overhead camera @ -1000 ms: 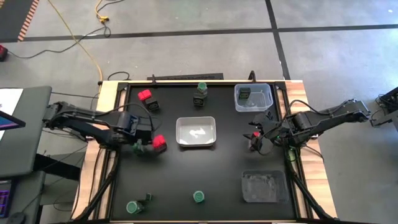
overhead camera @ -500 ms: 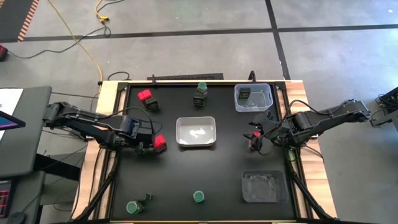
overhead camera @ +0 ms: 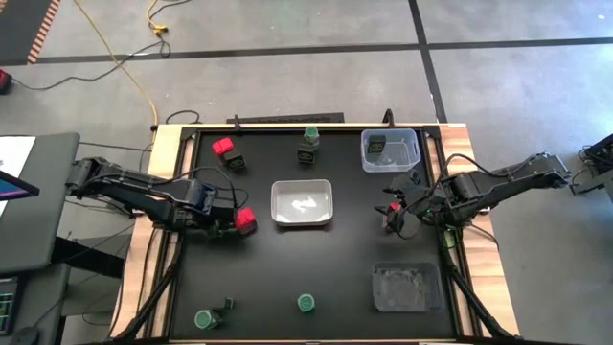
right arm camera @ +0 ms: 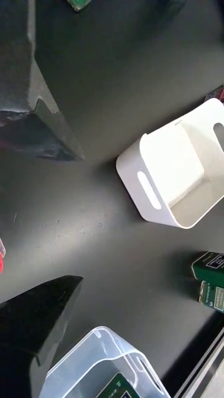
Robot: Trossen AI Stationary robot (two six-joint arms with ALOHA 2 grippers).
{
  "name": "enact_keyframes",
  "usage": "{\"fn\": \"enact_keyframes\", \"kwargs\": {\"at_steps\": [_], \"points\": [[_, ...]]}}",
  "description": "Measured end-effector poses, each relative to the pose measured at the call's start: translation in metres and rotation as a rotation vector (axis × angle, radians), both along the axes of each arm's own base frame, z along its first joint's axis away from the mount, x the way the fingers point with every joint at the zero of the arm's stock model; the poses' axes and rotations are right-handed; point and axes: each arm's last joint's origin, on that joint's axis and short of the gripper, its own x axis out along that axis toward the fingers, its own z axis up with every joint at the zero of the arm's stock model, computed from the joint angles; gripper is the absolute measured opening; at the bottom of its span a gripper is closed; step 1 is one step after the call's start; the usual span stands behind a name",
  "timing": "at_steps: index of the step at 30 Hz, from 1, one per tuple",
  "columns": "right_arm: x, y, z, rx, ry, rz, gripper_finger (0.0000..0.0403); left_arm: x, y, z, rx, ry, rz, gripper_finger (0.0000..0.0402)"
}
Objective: Sort spices by type
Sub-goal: Put the middle left green seasoning bottle into the white bin
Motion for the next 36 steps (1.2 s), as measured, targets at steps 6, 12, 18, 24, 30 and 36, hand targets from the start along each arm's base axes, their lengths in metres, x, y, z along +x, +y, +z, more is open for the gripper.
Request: {"fn": "enact_keyframes", "kwargs": {"at_steps": [6, 12, 18, 24, 30, 36], "points": [[0.000, 0.000, 0.000, -0.001, 0.000, 0.001, 0.0340, 0.000, 0.000, 0.000, 0.000, -0.003, 0.000, 0.0248], [0.000, 0.000, 0.000, -0.001, 0.000, 0.001, 0.0340, 0.003, 0.000, 0.000, -0.002, -0.026, 0.001, 0.0197], [0.000, 0.000, 0.000, -0.001, 0.000, 0.001, 0.0340, 0.003, 0.000, 0.000, -0.007, -0.028, 0.007, 0.0195], [0.000, 0.000, 0.000, -0.001, 0.000, 0.001, 0.0340, -0.001, 0.002, 0.017, 0.000, -0.073, -0.016, 0.0195], [0.000, 0.000, 0.000, -0.001, -0.001, 0.001, 0.0340, -0.020, 0.018, 0.056, 0.092, -0.150, -0.022, 0.0195], [0.000, 0.000, 0.000, -0.001, -0.001, 0.001, 0.0340, -0.028, 0.046, 0.083, 0.241, -0.310, -0.103, 0.0195]]}}
